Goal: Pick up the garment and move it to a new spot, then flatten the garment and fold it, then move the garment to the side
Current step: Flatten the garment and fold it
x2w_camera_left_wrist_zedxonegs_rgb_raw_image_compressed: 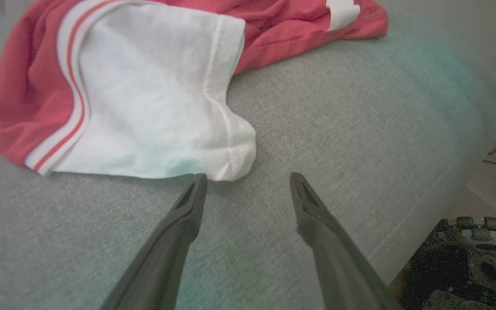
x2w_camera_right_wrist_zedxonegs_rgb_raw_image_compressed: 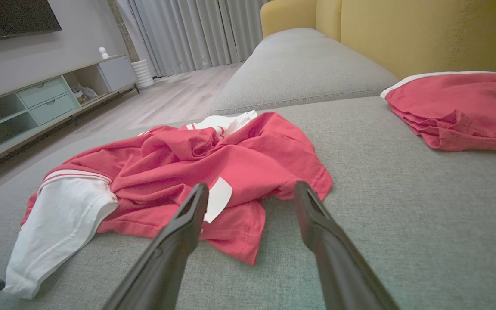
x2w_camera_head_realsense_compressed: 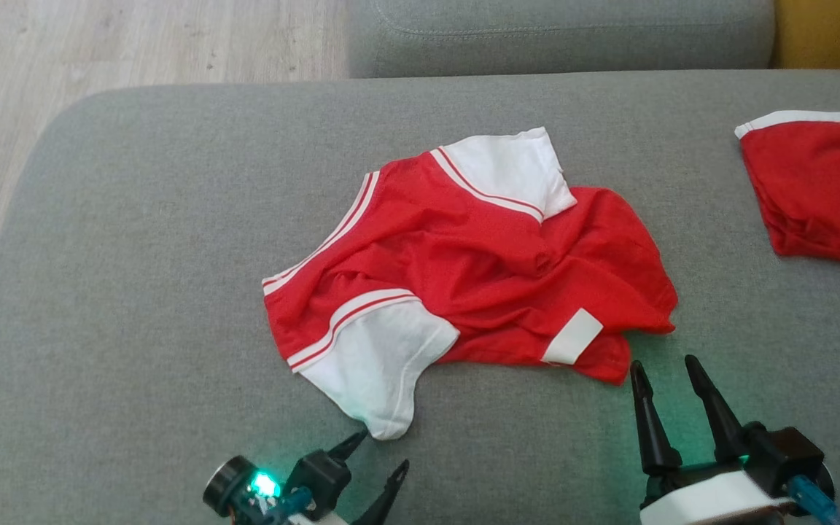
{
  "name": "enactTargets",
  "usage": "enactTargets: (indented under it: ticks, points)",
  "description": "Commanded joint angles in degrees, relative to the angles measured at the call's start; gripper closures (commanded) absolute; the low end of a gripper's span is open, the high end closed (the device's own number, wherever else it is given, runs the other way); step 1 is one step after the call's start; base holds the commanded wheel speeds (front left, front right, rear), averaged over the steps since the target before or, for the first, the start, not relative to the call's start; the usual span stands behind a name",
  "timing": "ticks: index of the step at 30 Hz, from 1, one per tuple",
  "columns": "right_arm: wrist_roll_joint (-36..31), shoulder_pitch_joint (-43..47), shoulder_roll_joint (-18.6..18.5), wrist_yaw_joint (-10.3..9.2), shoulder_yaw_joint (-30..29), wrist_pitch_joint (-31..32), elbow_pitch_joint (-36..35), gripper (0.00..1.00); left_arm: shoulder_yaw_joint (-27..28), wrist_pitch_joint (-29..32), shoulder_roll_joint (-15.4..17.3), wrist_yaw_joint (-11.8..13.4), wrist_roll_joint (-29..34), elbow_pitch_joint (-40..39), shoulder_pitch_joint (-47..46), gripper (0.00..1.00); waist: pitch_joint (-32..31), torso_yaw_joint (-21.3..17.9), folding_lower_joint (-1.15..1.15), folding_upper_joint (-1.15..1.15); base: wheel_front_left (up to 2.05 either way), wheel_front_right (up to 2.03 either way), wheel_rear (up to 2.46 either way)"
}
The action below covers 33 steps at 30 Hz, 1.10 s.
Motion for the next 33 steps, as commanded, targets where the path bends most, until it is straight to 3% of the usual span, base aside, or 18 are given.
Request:
enactTargets:
  ticks: [1, 9, 10, 11, 12, 13, 20, 27, 33]
  points:
    - [-0.2, -1.1, -0.4, -0.04, 1.3, -0.2, -1.7, 0.00, 1.2, -0.8, 0.4, 0.4, 0.6, -0.9, -2.9, 0.00, 0.2, 0.0, 0.00, 0.00, 0.00, 0.00, 0.00]
    - [-0.6, -2.5, -0.4, -0.04, 2.0, -0.2, -1.6, 0.00, 0.7, -2.3, -2.6, 0.1, 0.6, 4.3, -7.2, 0.00, 2.2, -1.0, 0.00, 0.00, 0.00, 0.00, 0.00]
    - [-0.6, -2.6, -0.4, -0.04, 2.0, -0.2, -1.6, 0.00, 0.5, -2.3, -2.9, -0.2, 0.5, 5.0, -7.6, 0.04, 2.4, -1.1, 0.00, 0.00, 0.00, 0.00, 0.00]
    - [-0.6, -2.7, -0.4, -0.04, 2.0, -0.2, -1.6, 0.00, 0.4, -2.4, -3.0, -0.4, 0.4, 5.6, -7.9, 0.50, 2.5, -1.3, 0.00, 0.00, 0.00, 0.00, 0.00]
    - [-0.6, -2.7, -0.4, -0.04, 1.9, -0.2, -1.5, 0.00, 0.2, -2.3, -3.2, -0.6, 0.4, 6.2, -8.3, 0.89, 2.6, -1.4, 0.00, 0.00, 0.00, 0.00, 0.00]
    - [-0.6, -2.8, -0.4, -0.04, 1.9, -0.2, -1.5, 0.00, 0.0, -2.3, -3.3, -0.9, 0.3, 6.7, -8.5, 1.00, 2.7, -1.5, 0.00, 0.00, 0.00, 0.00, 0.00]
    - [-0.1, -2.0, -0.4, -0.04, 0.7, -0.2, -0.7, 0.00, 1.5, -4.8, -2.1, 1.7, 0.1, 4.4, -7.9, 1.00, 2.2, -0.6, 0.00, 0.00, 0.00, 0.00, 0.00]
    - [0.3, -2.9, -0.4, -0.04, 1.1, -0.2, 4.8, 0.00, 4.2, -4.5, 2.3, 6.3, 0.5, -4.2, -5.5, 1.00, 2.1, 2.0, 0.00, 0.00, 0.00, 0.00, 0.00]
    - [0.6, -6.1, -0.5, -0.04, 1.2, -0.2, 9.5, 0.00, 5.9, -3.4, 5.2, 8.0, 0.7, -9.4, -5.4, 1.00, 2.9, 3.4, 0.00, 0.00, 0.00, 0.00, 0.00]
